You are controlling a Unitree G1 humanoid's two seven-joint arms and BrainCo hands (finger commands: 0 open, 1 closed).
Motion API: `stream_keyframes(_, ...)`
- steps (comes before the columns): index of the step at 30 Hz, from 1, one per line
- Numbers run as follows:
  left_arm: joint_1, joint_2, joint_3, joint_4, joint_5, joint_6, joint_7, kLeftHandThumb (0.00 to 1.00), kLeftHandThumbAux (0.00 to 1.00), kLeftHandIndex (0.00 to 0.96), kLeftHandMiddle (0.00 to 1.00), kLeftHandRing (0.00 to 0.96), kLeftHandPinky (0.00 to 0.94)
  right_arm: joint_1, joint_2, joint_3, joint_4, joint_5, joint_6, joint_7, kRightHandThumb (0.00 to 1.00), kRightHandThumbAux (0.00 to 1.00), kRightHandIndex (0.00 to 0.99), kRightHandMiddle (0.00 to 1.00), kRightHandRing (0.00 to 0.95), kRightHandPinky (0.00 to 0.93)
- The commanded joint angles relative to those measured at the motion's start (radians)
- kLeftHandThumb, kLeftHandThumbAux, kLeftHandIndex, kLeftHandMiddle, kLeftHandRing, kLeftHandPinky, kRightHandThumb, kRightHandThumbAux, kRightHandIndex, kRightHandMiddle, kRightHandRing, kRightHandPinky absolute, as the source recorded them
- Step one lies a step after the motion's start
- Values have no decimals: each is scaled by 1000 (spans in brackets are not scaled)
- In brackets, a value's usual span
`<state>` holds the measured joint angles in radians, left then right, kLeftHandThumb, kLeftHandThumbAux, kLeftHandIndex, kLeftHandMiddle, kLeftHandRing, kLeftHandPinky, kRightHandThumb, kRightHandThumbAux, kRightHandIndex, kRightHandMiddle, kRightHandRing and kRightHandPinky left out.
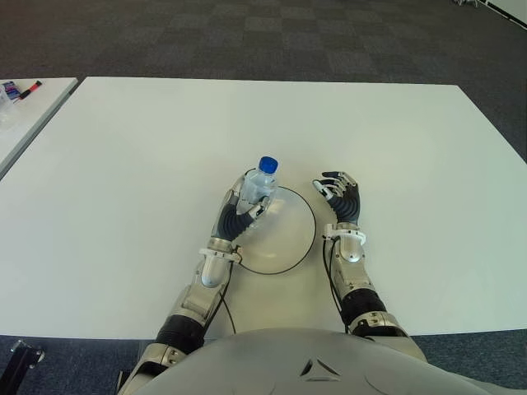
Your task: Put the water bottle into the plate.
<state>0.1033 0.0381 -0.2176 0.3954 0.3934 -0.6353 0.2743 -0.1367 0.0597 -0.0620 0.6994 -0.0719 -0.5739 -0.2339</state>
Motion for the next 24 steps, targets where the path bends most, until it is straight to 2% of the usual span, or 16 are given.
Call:
stream_keyframes(1, -1, 6, 3, 9, -2, 18, -2, 678, 462, 94, 222, 228, 277, 34, 19, -2, 46, 11, 31, 2, 699, 723, 417, 408, 433, 436)
stream_keyframes(14, 4, 5, 8, -9, -5, 53, -5, 676, 429, 92, 199, 201, 256, 31, 19, 0, 48, 5, 34, -5, 697, 724, 417, 409, 431, 432)
stream_keyframes(24, -5, 10, 9, -1, -3, 47, 1, 654, 420, 89, 188, 190, 236, 24, 18, 0, 60, 5, 33, -7, 698, 724, 417, 410, 433, 436)
